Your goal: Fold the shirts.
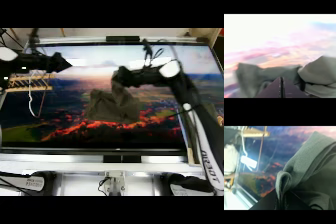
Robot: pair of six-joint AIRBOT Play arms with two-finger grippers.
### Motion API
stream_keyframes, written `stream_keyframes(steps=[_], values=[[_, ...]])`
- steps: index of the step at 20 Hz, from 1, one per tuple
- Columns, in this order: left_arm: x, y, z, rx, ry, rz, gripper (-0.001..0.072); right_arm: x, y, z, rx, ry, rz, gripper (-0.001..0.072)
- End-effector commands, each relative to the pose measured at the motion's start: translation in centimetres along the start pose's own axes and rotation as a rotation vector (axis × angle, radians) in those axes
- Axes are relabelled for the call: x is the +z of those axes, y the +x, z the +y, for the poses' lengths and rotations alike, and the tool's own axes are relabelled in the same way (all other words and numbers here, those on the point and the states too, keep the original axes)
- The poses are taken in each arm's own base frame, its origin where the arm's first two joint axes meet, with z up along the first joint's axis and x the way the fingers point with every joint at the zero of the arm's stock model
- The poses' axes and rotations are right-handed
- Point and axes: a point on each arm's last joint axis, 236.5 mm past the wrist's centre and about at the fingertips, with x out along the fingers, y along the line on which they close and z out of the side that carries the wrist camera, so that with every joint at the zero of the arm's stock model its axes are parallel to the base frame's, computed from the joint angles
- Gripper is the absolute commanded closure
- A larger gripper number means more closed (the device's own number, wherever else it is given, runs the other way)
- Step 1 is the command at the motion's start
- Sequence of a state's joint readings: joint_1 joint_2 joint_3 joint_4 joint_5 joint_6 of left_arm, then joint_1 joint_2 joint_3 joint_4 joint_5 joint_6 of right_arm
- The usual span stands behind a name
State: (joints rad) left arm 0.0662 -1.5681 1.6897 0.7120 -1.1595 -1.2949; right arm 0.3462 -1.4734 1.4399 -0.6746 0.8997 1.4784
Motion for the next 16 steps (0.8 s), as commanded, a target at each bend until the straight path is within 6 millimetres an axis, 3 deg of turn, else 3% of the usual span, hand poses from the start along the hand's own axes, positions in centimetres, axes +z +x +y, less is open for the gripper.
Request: stream_keyframes(steps=[1, 2, 3, 4, 5, 7, 9, 11, 14, 15, 16], values=[[0.0, -5.9, 3.9, 0.082, -0.033, 0.0, 0.0664, -3.1, 6.7, 0.4, 0.019, 0.034, 0.038, 0.0649], [-0.1, -6.3, 4.2, 0.084, -0.04, 0.007, 0.0664, -3.7, 8.3, 0.1, 0.02, 0.059, 0.042, 0.0647], [-0.3, -6.5, 4.3, 0.084, -0.042, 0.014, 0.0664, -4.2, 9.9, -0.3, 0.015, 0.076, 0.032, 0.0554], [-0.4, -6.5, 4.2, 0.082, -0.04, 0.019, 0.0664, -4.5, 11.2, -0.6, 0.013, 0.097, 0.021, 0.0251], [-0.6, -6.3, 4.1, 0.079, -0.036, 0.025, 0.0664, -4.9, 12.0, -0.8, 0.016, 0.11, 0.021, 0.01], [-0.9, -6.1, 3.7, 0.071, -0.023, 0.041, 0.0663, -5.1, 11.5, -1.4, 0.006, 0.104, 0.047, 0.01], [-1.4, -6.0, 3.4, 0.062, -0.01, 0.063, 0.0663, -4.5, 8.7, -3.2, -0.04, 0.054, 0.097, 0.0101], [-1.9, -6.1, 3.2, 0.056, 0.0, 0.082, 0.0663, -3.8, 3.6, -8.5, -0.224, -0.01, 0.158, 0.0101], [-2.0, -6.0, 3.1, 0.052, 0.019, 0.089, 0.0663, -5.1, -5.7, -19.9, -0.628, 0.034, 0.319, 0.0081], [-2.0, -5.9, 3.0, 0.051, 0.021, 0.089, 0.0663, -6.3, -7.2, -22.2, -0.666, 0.092, 0.378, 0.0081], [-2.1, -5.8, 2.9, 0.049, 0.023, 0.091, 0.0663, -7.3, -7.3, -23.4, -0.644, 0.156, 0.412, 0.0081]])
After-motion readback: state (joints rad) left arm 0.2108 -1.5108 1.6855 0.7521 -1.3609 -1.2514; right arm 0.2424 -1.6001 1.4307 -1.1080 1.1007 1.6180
